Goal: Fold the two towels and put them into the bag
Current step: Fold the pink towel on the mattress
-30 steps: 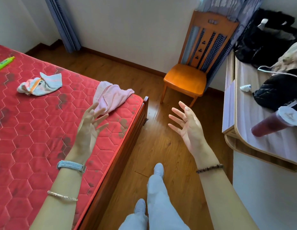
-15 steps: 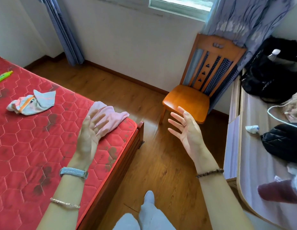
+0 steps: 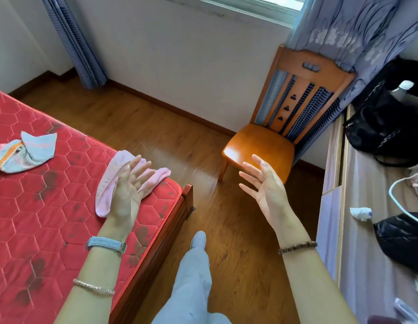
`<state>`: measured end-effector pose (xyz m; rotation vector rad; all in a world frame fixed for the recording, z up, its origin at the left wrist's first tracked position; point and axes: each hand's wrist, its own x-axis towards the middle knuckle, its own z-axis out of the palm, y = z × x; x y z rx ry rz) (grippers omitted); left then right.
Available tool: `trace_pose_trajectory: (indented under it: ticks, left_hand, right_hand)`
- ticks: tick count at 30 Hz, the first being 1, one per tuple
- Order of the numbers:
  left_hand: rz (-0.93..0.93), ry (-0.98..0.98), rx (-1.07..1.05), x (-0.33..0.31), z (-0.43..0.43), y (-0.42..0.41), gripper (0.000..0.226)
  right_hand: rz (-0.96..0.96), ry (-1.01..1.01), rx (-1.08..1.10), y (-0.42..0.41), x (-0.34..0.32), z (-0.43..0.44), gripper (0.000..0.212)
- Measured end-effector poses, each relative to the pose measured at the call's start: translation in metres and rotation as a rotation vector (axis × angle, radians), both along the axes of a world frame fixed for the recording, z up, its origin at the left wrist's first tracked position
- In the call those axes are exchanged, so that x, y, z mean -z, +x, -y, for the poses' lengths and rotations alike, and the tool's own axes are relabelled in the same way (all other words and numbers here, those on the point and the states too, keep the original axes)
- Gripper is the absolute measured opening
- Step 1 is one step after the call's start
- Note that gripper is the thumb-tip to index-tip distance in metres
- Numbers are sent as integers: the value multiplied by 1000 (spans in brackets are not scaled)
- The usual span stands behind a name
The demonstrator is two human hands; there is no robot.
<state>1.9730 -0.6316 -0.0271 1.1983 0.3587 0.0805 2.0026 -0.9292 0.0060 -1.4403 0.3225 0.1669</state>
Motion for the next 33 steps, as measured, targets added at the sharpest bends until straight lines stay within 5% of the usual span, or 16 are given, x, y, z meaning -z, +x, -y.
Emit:
trace_pose_trajectory:
  ticks: [22, 33]
  left_hand:
    - [-4, -72, -254, 16, -42, 209, 44]
    - [-101, -74, -443, 34, -22, 297, 45]
  right_hand:
    - [-104, 63, -138, 279, -16, -59, 34]
    - [-140, 37, -422, 420, 8, -90, 31]
